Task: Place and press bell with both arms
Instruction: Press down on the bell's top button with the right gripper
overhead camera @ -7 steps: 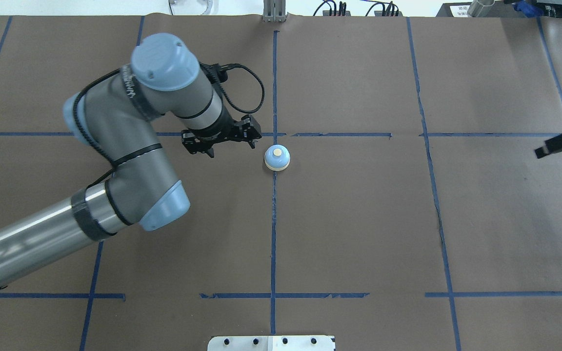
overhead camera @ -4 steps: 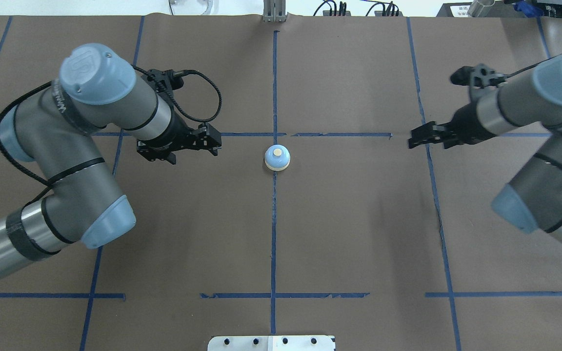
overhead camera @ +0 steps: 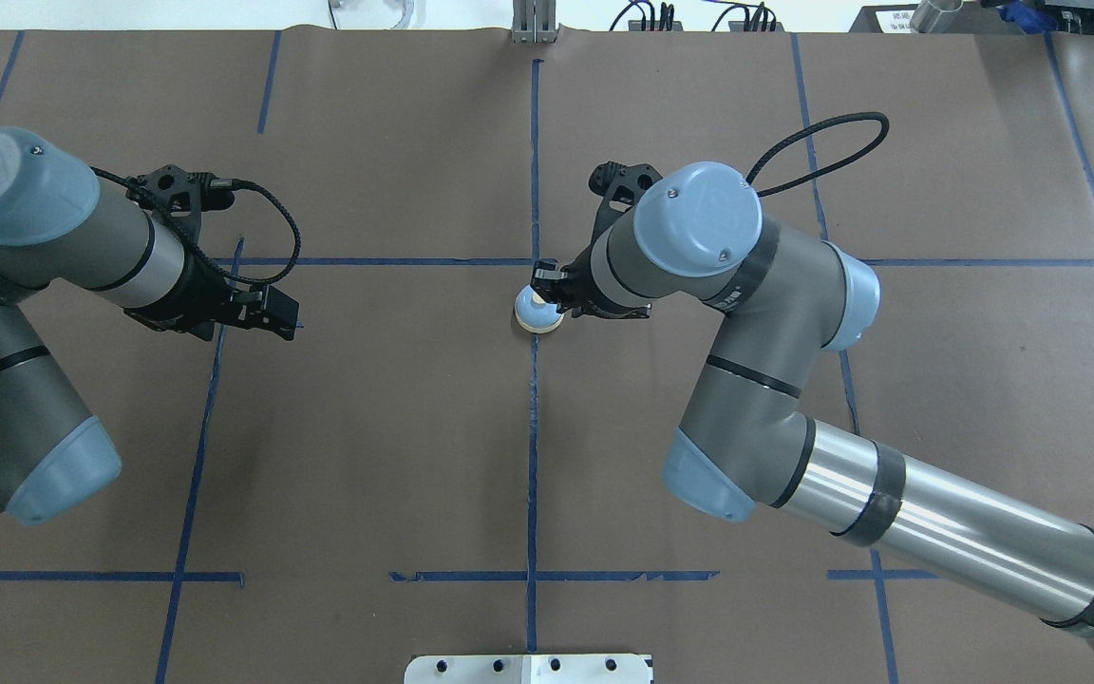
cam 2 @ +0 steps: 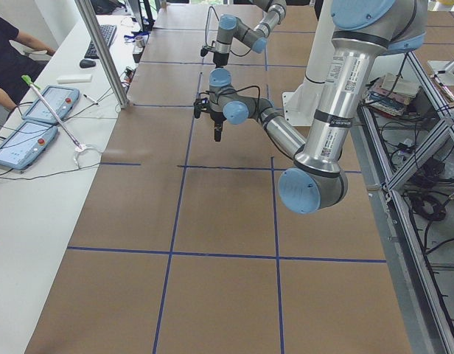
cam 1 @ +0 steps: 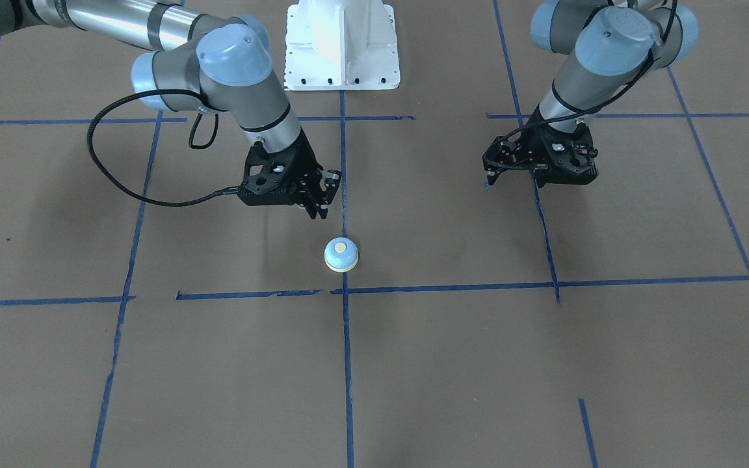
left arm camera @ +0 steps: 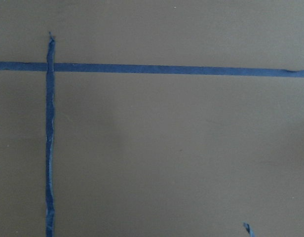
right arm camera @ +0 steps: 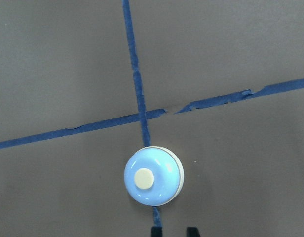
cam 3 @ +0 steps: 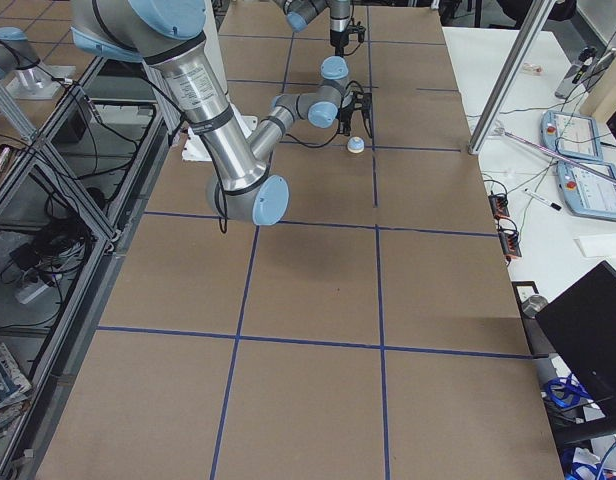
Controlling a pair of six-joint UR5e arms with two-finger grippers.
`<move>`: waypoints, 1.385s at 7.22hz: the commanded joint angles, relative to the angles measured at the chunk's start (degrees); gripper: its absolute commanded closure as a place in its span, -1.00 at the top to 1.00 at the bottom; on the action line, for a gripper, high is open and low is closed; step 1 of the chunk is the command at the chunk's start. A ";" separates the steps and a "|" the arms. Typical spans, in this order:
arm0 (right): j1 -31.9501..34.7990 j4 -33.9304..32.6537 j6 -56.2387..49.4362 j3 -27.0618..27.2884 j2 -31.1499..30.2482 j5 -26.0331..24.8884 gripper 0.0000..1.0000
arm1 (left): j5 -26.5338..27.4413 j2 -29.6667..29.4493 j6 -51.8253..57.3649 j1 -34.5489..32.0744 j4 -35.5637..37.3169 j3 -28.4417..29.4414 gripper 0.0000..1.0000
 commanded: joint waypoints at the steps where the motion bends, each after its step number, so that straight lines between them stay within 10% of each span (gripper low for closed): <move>1: -0.41 -8.62 0.56 -8.67 9.61 -0.48 -1.00 | 0.11 0.61 0.21 -0.04 0.02 0.06 1.00; 10: 0.39 -6.72 3.29 -17.24 10.98 -0.57 -1.00 | 0.28 0.78 0.12 -0.13 0.11 -0.74 1.00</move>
